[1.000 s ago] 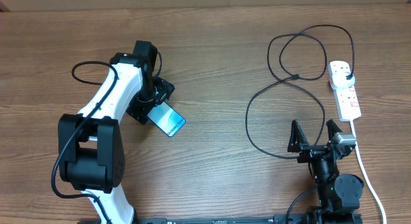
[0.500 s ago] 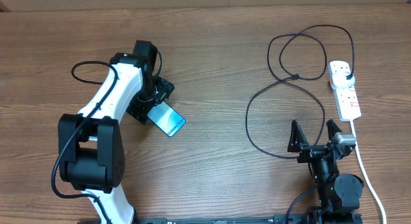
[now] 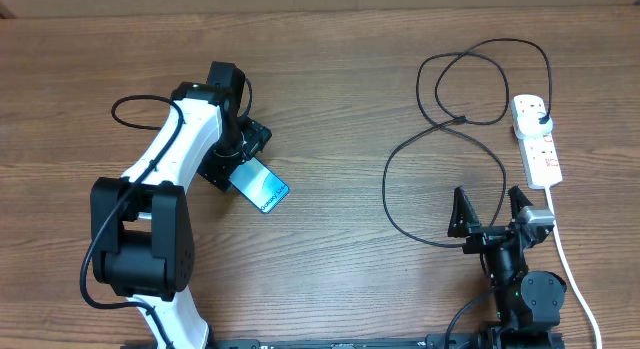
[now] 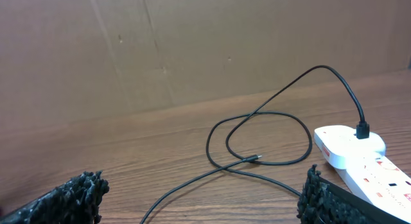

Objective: Plug charger to phone and switch on socket

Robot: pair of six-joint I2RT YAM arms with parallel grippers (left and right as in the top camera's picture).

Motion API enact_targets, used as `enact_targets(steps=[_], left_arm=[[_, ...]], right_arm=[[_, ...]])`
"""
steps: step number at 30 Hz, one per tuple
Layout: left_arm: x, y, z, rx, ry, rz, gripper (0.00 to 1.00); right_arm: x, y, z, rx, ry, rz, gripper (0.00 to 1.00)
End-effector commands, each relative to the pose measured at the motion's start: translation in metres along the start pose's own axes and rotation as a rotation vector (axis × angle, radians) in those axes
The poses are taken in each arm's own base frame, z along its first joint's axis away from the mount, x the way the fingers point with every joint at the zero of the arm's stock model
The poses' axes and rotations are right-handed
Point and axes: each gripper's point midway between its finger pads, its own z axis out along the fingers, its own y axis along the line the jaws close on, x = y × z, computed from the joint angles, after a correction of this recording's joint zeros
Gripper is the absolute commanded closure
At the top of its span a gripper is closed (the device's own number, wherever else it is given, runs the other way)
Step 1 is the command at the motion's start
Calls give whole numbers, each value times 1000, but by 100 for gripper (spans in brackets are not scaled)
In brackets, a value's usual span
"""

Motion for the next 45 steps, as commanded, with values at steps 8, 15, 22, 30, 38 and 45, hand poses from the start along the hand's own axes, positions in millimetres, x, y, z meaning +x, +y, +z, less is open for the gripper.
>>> enact_targets(steps=[8, 15, 22, 30, 38, 45], left_arm=[[4, 2, 15, -59, -40, 26, 0], [7, 10, 35, -126, -13, 36, 0], [11, 18, 57, -184, 21, 33, 0], [19, 24, 76, -220, 77, 28, 0], [30, 21, 79, -201, 146, 24, 0], [26, 23, 79, -206, 132, 120, 0]], right_arm=[[2, -2, 0, 7, -4, -7, 0], [2, -2, 0, 7, -4, -7, 0], [2, -2, 0, 7, -4, -7, 0], [2, -2, 0, 7, -4, -7, 0], [2, -2, 0, 7, -4, -7, 0], [2, -2, 0, 7, -4, -7, 0]])
